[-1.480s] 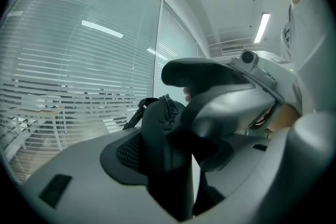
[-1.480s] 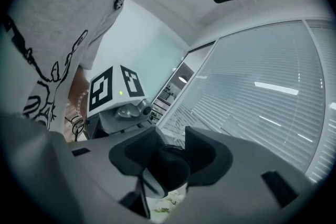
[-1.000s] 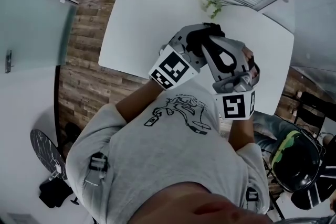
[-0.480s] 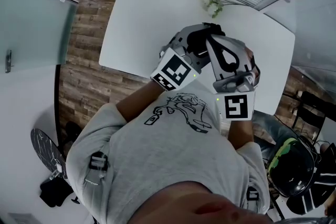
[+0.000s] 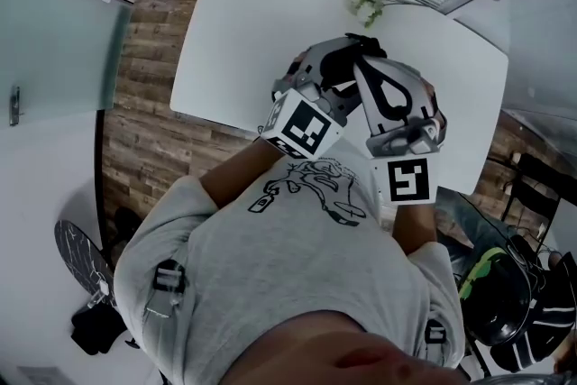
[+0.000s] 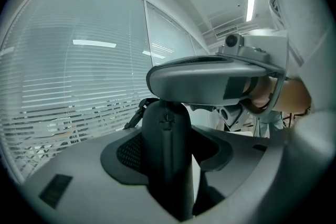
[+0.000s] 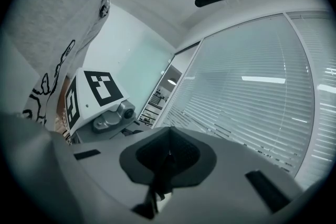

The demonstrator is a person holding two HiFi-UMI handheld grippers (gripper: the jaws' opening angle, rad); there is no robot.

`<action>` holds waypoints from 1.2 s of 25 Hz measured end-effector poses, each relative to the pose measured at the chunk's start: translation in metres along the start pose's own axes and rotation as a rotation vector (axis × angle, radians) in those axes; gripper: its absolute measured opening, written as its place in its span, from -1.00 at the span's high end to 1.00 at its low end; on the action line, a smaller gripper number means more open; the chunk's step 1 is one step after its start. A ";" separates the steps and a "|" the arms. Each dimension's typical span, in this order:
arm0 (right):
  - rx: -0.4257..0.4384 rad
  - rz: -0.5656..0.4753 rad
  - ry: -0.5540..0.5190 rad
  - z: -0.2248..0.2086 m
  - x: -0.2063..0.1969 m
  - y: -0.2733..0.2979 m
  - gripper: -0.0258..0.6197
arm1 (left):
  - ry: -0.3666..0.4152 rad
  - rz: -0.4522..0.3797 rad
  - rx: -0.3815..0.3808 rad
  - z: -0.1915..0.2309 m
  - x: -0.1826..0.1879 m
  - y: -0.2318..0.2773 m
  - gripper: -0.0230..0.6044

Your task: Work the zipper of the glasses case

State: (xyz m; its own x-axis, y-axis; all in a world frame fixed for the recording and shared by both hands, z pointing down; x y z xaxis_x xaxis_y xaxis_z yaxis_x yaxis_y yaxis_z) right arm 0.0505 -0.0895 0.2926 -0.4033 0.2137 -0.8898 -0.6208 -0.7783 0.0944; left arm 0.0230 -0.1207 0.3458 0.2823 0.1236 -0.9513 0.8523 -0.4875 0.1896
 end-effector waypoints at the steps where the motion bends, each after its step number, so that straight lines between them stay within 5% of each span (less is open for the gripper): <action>1: -0.004 0.000 0.007 -0.001 0.000 0.000 0.90 | 0.002 -0.003 0.002 0.000 0.000 0.000 0.13; 21: -0.078 -0.007 0.092 -0.016 -0.005 -0.007 0.91 | 0.027 -0.035 -0.007 -0.003 0.003 -0.002 0.13; 30: -0.081 -0.081 0.249 -0.027 -0.003 -0.011 0.90 | 0.023 -0.064 -0.023 -0.007 0.006 -0.007 0.13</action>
State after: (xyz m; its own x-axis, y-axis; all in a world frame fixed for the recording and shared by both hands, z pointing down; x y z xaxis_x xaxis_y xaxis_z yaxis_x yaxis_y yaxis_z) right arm 0.0766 -0.0978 0.2819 -0.1706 0.1336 -0.9762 -0.5844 -0.8114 -0.0089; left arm 0.0221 -0.1107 0.3407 0.2369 0.1741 -0.9558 0.8787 -0.4581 0.1344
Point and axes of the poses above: the fingertips, and each gripper's own axes: y forward along the fingers, z to its left, x out of its top, the point moved 5 cm from there along -y, backward along the fingers, and after that the axes turned 2 degrees about y, right-handed, at the moved point
